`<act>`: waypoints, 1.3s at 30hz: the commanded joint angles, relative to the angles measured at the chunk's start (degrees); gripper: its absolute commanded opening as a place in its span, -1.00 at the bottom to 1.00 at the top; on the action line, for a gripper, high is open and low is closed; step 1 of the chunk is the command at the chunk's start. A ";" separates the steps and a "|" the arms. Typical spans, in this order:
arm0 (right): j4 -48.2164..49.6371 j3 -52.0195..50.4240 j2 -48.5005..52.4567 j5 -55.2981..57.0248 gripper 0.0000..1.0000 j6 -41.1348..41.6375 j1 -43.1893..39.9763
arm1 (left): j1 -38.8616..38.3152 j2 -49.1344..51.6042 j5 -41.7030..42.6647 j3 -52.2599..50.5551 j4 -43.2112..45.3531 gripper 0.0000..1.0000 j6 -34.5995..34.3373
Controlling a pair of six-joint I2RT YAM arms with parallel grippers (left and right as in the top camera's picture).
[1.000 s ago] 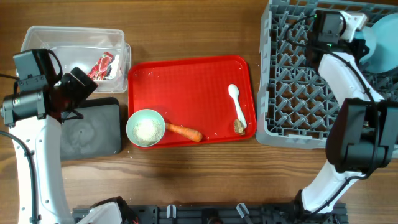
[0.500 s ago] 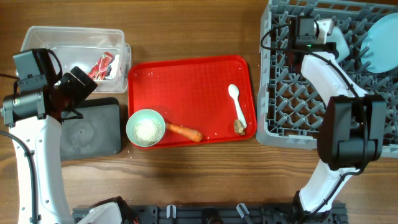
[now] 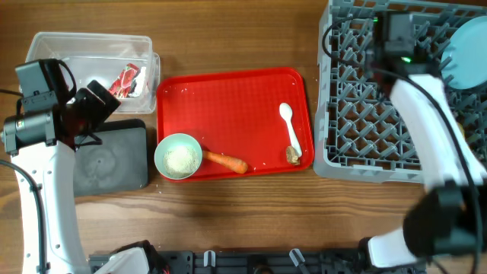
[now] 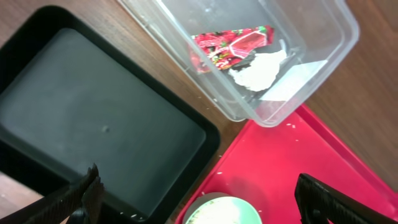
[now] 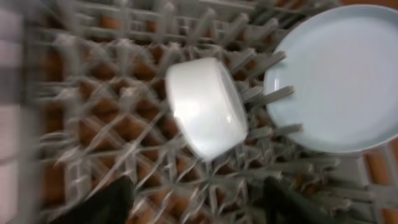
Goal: Sort waste into correct bins and load items into the dishwasher rack
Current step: 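Grasp the rice-filled green bowl with the left gripper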
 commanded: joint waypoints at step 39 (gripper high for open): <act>-18.25 -0.15 -8.57 -30.10 0.64 0.59 0.17 | -36.54 32.11 2.12 -0.11 0.83 -0.49 -1.01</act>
